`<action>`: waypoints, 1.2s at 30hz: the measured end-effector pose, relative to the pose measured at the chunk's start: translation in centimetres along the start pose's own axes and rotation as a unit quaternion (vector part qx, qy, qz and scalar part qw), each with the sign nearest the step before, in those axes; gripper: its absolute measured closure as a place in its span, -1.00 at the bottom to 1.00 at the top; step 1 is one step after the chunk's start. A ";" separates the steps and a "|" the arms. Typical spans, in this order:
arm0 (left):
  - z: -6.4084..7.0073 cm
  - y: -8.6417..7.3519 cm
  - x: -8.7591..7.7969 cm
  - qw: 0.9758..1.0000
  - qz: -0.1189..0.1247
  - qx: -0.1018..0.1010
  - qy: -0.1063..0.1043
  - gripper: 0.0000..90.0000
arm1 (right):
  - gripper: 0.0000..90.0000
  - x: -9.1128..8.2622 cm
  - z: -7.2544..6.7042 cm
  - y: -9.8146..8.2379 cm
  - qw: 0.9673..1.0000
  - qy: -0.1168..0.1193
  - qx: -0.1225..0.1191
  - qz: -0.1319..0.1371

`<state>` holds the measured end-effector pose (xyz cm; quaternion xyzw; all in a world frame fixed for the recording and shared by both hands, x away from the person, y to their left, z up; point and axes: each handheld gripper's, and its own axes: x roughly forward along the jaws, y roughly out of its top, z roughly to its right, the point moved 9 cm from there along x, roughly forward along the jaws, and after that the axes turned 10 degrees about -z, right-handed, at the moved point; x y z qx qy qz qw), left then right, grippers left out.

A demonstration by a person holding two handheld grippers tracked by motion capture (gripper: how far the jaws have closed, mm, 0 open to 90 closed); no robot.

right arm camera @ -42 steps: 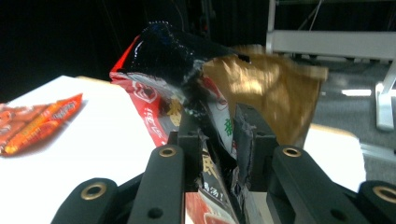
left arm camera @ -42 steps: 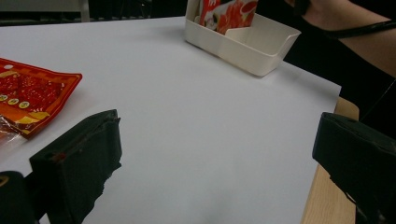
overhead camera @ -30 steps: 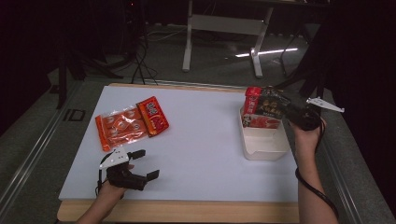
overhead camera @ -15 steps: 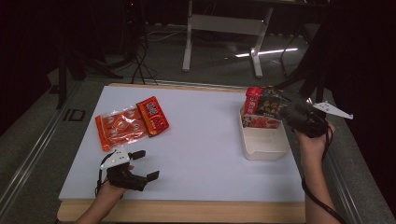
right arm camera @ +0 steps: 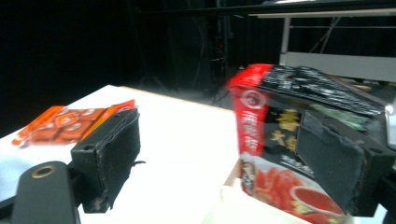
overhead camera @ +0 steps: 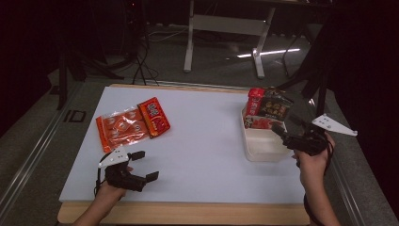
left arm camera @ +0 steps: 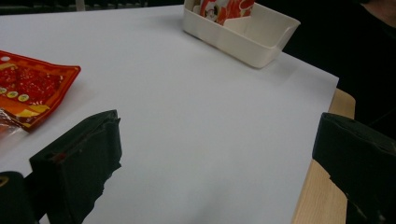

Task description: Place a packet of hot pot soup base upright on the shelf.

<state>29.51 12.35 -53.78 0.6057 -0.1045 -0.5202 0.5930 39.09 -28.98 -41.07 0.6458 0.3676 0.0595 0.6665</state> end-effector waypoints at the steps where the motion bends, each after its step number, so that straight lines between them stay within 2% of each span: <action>1: -0.1 0.0 -0.1 1.000 -0.003 0.000 0.001 -0.96 | -0.69 -0.1 -0.5 0.0 1.000 0.004 -0.001 0.000; 3: -0.3 0.0 -0.2 1.000 -0.009 0.004 0.006 -0.96 | -0.69 -0.1 -1.8 -0.2 1.000 0.021 -0.003 0.002; 8: -0.9 0.0 -0.8 1.000 -0.011 0.001 0.006 -0.90 | -0.68 0.1 -4.3 -0.9 0.999 0.040 -0.024 -0.004; 15: -1.6 0.0 -1.4 0.999 -0.034 0.022 0.018 -0.89 | -0.68 0.8 -6.8 -2.4 0.997 0.062 -0.041 -0.021; 17: -2.0 0.0 -1.7 0.999 -0.040 0.024 0.024 -0.86 | -0.68 0.9 -7.5 -2.7 0.996 0.076 -0.041 -0.023; 19: -2.3 -0.1 -1.9 0.998 -0.047 0.017 0.022 -0.86 | -0.68 1.0 -8.1 -3.1 0.995 0.081 -0.042 -0.026; 22: -3.2 -0.3 -2.4 0.998 -0.047 0.005 0.037 -0.82 | -0.68 0.8 -8.9 -3.5 0.994 0.092 -0.044 -0.026; 23: -3.5 -0.3 -2.7 0.998 -0.045 0.002 0.049 -0.76 | -0.68 0.8 -9.2 -3.6 0.994 0.094 -0.046 -0.026; 25: -3.7 -0.3 -2.9 0.998 -0.043 0.001 0.053 -0.70 | -0.68 0.7 -9.4 -3.7 0.994 0.097 -0.049 -0.025; 27: -4.5 -0.3 -3.7 0.997 -0.043 -0.002 0.063 -0.68 | -0.68 0.4 -9.9 -3.9 0.993 0.103 -0.052 -0.022; 28: -5.2 -0.3 -4.3 0.996 -0.041 -0.004 0.076 -0.66 | -0.68 0.2 -10.2 -4.1 0.993 0.105 -0.054 -0.020; 30: -5.6 -0.2 -4.7 0.996 -0.037 -0.003 0.084 -0.64 | -0.68 0.2 -10.3 -4.1 0.993 0.105 -0.055 -0.020; 31: -5.6 -0.2 -4.7 0.996 -0.037 -0.003 0.084 -0.55 | -0.68 0.2 -10.3 -4.1 0.993 0.105 -0.055 -0.020; 32: -6.7 0.1 -5.6 0.995 -0.029 -0.011 0.099 -0.47 | -0.67 0.1 -10.6 -4.6 0.992 0.107 -0.057 -0.024; 33: -7.1 0.1 -5.9 0.994 -0.027 -0.012 0.105 -0.47 | -0.67 0.1 -10.6 -4.6 0.992 0.107 -0.057 -0.024; 35: -8.2 0.4 -6.6 0.992 -0.021 -0.016 0.123 -0.23 | -0.67 0.1 -10.7 -4.9 0.992 0.110 -0.054 -0.027; 36: -8.7 0.4 -6.9 0.992 -0.019 -0.020 0.123 -0.13 | -0.67 0.2 -10.8 -5.2 0.992 0.112 -0.056 -0.032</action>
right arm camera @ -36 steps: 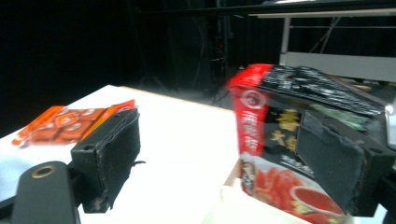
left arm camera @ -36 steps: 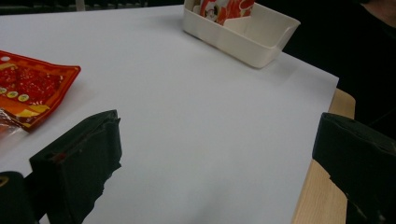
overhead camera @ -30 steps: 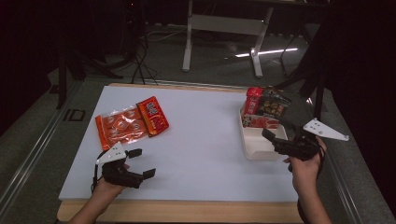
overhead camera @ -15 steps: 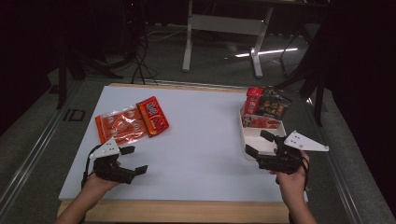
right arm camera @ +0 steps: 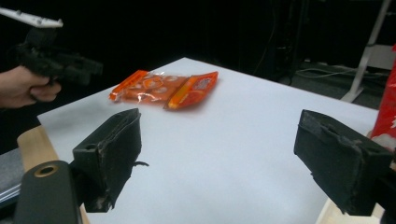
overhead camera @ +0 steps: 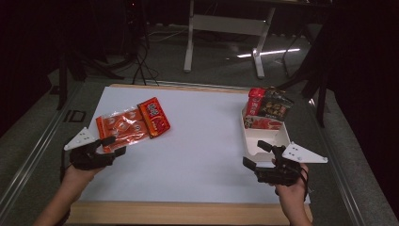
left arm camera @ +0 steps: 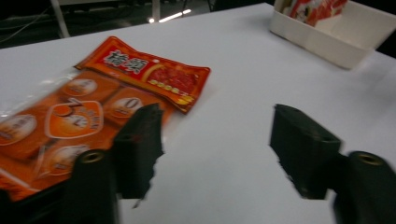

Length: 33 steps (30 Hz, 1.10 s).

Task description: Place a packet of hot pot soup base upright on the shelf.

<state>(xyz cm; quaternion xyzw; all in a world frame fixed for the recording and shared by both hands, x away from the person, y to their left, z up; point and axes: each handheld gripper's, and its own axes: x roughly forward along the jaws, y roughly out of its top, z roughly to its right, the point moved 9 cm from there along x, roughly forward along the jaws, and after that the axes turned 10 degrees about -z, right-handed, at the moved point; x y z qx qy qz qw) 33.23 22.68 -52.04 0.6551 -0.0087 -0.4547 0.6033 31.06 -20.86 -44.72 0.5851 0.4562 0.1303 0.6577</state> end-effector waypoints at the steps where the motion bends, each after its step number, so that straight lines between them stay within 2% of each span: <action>1: -0.6 0.0 -0.1 1.000 -0.001 -0.004 0.008 -0.13 | -0.67 0.0 0.0 0.0 1.000 0.000 0.000 0.000; 2: -1.2 0.1 -0.2 1.000 0.000 -0.004 0.020 -0.07 | -0.67 0.1 0.0 -0.1 1.000 -0.001 -0.001 -0.002; 3: -1.7 0.0 -0.3 1.000 -0.001 -0.006 0.022 0.12 | -0.67 0.2 0.0 -0.3 1.000 0.005 0.000 -0.003; 4: -2.3 -0.1 -0.2 0.999 -0.003 -0.012 0.030 0.12 | -0.67 0.2 0.0 -0.3 1.000 0.005 0.000 -0.003; 5: -2.7 -0.2 -0.2 0.999 -0.005 -0.017 0.034 0.27 | -0.67 0.3 0.0 -0.3 1.000 0.005 -0.001 -0.005; 6: -3.8 -0.6 0.1 0.999 -0.017 -0.023 0.045 0.30 | -0.67 0.4 0.0 -0.4 1.000 0.007 0.000 -0.005; 7: -3.8 -0.6 0.1 0.999 -0.017 -0.023 0.045 0.36 | -0.67 0.4 0.0 -0.4 1.000 0.007 0.000 -0.005; 9: -4.8 -1.1 0.5 0.998 -0.025 -0.032 0.054 0.41 | -0.67 0.5 0.0 -0.4 1.000 0.008 0.000 -0.007; 10: -5.3 -1.3 0.6 0.997 -0.027 -0.035 0.064 0.54 | -0.67 0.6 0.0 -0.5 1.000 0.010 -0.002 -0.009; 11: -6.4 -1.6 1.0 0.995 -0.034 -0.044 0.080 0.63 | -0.67 0.7 -0.1 -0.6 1.000 0.012 -0.003 -0.010; 12: -6.4 -1.6 1.0 0.995 -0.034 -0.044 0.080 0.67 | -0.67 0.7 -0.1 -0.7 1.000 0.014 -0.003 -0.012; 14: -7.2 -1.9 1.4 0.995 -0.039 -0.056 0.075 0.79 | -0.67 0.8 -0.2 -0.8 1.000 0.016 -0.004 -0.013; 20: -9.2 -2.0 2.8 0.991 -0.059 -0.058 0.102 0.95 | -0.67 1.1 -0.5 -1.1 0.999 0.024 -0.007 -0.020; 21: -9.6 -2.0 2.9 0.990 -0.065 -0.057 0.112 0.99 | -0.67 1.1 -0.6 -1.2 0.999 0.025 -0.008 -0.022; 22: -9.8 -2.0 3.2 0.990 -0.070 -0.060 0.108 1.00 | -0.67 1.2 -0.7 -1.3 0.999 0.026 -0.009 -0.024; 24: -10.4 -2.2 3.6 0.988 -0.081 -0.056 0.120 1.00 | -0.67 1.3 -0.8 -1.3 0.999 0.030 -0.011 -0.024; 25: -10.4 -2.2 3.6 0.988 -0.081 -0.056 0.120 1.00 | -0.67 1.3 -0.8 -1.3 0.999 0.030 -0.011 -0.024; 27: -11.3 -2.6 4.5 0.985 -0.097 -0.062 0.130 1.00 | -0.66 1.5 -0.9 -1.3 0.999 0.034 -0.012 -0.026; 31: -11.7 -2.7 5.0 0.984 -0.102 -0.064 0.134 1.00 | -0.66 1.5 -0.9 -1.3 0.999 0.035 -0.012 -0.026; 33: -12.4 -2.7 5.3 0.982 -0.107 -0.062 0.146 1.00 | -0.66 1.5 -0.9 -1.3 0.999 0.038 -0.011 -0.025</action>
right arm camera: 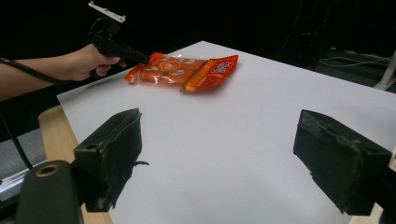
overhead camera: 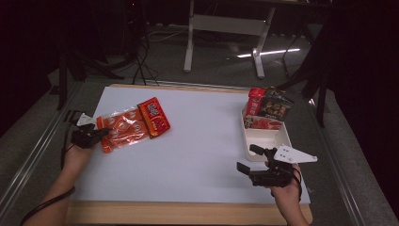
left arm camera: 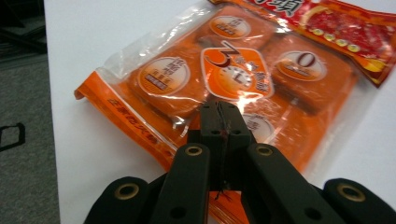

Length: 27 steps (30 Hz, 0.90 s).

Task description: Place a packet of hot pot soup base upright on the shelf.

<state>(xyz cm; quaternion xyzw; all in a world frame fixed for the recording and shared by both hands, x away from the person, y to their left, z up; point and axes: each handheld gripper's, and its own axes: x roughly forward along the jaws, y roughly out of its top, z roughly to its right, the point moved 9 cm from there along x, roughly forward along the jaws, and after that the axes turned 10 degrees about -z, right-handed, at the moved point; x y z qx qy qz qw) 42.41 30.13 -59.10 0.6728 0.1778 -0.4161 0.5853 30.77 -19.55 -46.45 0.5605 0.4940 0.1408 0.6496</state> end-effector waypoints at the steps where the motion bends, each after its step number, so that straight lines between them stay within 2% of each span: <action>1: -0.2 0.1 0.1 1.000 0.003 -0.002 0.001 1.00 | -0.66 0.0 0.0 0.0 1.000 0.001 0.000 0.000; 2: -0.3 0.3 0.1 1.000 0.006 -0.008 -0.005 1.00 | -0.66 0.0 0.0 0.0 1.000 0.001 0.000 0.000; 5: -0.9 0.4 0.9 1.000 -0.007 0.001 0.015 1.00 | -0.66 0.2 0.0 -0.1 1.000 0.003 0.000 -0.003; 9: -1.1 0.4 1.6 1.000 -0.013 0.004 0.017 1.00 | -0.66 0.2 0.0 -0.1 1.000 0.004 -0.002 -0.004; 12: -1.4 0.4 1.9 1.000 -0.014 -0.001 0.019 1.00 | -0.66 0.3 0.0 -0.2 1.000 0.006 0.001 -0.006; 18: -1.2 0.0 1.9 1.000 -0.023 0.001 0.018 1.00 | -0.66 0.2 0.0 -0.2 1.000 0.006 0.001 -0.005; 27: 0.0 -0.9 1.4 0.999 -0.036 0.018 0.008 1.00 | -0.66 0.0 0.0 -0.1 1.000 0.009 0.004 -0.001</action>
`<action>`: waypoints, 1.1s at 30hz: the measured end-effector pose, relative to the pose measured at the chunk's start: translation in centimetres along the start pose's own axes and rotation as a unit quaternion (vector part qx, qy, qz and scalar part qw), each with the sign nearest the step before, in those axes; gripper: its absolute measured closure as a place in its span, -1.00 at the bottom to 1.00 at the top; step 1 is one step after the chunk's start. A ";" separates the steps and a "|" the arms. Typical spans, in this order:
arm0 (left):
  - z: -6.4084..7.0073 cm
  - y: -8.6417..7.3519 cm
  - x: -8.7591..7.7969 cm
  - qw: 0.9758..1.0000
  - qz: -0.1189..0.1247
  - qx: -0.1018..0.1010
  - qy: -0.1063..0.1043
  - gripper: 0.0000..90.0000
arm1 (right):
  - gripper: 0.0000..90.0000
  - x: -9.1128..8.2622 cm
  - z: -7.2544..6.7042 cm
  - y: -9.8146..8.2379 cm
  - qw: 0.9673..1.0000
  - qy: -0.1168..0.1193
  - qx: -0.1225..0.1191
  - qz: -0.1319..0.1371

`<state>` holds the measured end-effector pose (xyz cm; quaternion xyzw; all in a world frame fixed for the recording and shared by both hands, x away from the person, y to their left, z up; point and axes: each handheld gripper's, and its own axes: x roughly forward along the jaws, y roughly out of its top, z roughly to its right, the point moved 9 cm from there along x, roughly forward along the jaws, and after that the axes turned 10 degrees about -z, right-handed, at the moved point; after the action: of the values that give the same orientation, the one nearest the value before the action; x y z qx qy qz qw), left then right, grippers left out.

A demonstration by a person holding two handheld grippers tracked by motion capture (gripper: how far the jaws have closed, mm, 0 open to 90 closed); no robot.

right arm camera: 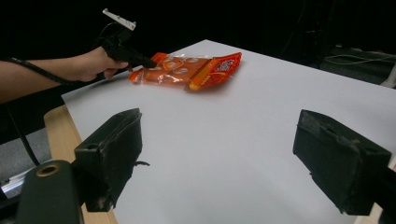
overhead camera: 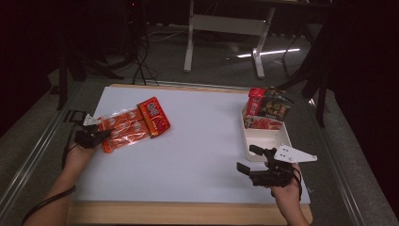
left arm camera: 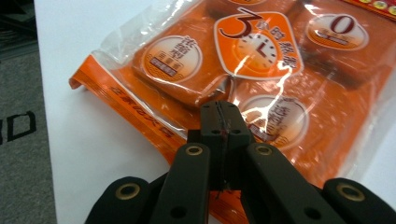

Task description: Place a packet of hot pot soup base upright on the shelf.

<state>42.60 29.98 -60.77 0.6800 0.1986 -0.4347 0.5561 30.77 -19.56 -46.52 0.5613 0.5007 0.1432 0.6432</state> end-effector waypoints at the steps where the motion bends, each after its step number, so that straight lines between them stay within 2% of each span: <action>1: 0.0 0.0 -0.1 1.000 -0.001 0.001 0.004 1.00 | -0.66 0.0 0.0 0.0 1.000 0.000 0.000 0.000; 3: -0.1 0.2 -0.2 1.000 0.000 0.010 0.009 1.00 | -0.66 0.0 0.0 0.1 1.000 -0.001 0.001 0.001; 5: -0.7 0.5 -0.3 1.000 0.009 -0.010 0.001 1.00 | -0.66 -0.1 0.0 0.1 1.000 0.001 0.001 0.002; 7: -1.5 0.8 -0.2 1.000 0.011 -0.018 0.015 1.00 | -0.66 -0.1 -0.1 0.2 1.000 0.001 0.000 0.002; 8: -1.5 0.8 -0.2 1.000 0.011 -0.018 0.015 1.00 | -0.66 -0.1 -0.1 0.2 1.000 0.001 0.000 0.002; 9: -1.8 1.1 -0.2 1.000 0.013 -0.026 0.010 1.00 | -0.66 -0.1 -0.1 0.2 1.000 0.001 0.000 0.002; 15: -3.1 2.6 0.1 0.999 0.012 -0.033 0.023 1.00 | -0.66 0.2 -0.2 0.0 1.000 0.004 0.000 -0.002; 20: -3.9 3.7 0.9 0.999 0.008 -0.050 0.020 1.00 | -0.66 0.5 -0.3 0.2 1.000 0.007 -0.003 -0.005; 21: -3.9 3.9 1.0 0.999 0.007 -0.048 0.016 1.00 | -0.66 0.5 -0.3 0.2 1.000 0.007 -0.004 -0.004; 23: -4.2 4.1 1.3 0.999 0.000 -0.043 0.029 1.00 | -0.66 0.5 -0.3 0.1 1.000 0.007 -0.003 -0.006; 24: -4.3 4.3 1.5 0.998 0.002 -0.050 0.025 1.00 | -0.66 0.6 -0.2 0.0 1.000 0.006 -0.004 -0.007; 26: -4.6 4.7 1.6 0.998 0.006 -0.051 0.034 1.00 | -0.66 0.7 -0.1 -0.2 1.000 0.006 -0.001 -0.010; 32: -5.1 5.3 2.9 0.998 -0.013 -0.049 0.045 1.00 | -0.66 0.8 -0.1 -0.2 1.000 0.006 0.000 -0.012; 33: -5.1 5.4 3.0 0.998 -0.016 -0.049 0.042 1.00 | -0.66 0.8 -0.1 -0.2 1.000 0.006 -0.001 -0.013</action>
<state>50.19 32.47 -60.10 0.6665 0.2530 -0.4044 0.5729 30.96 -18.91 -47.08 0.5531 0.5115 0.1390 0.6427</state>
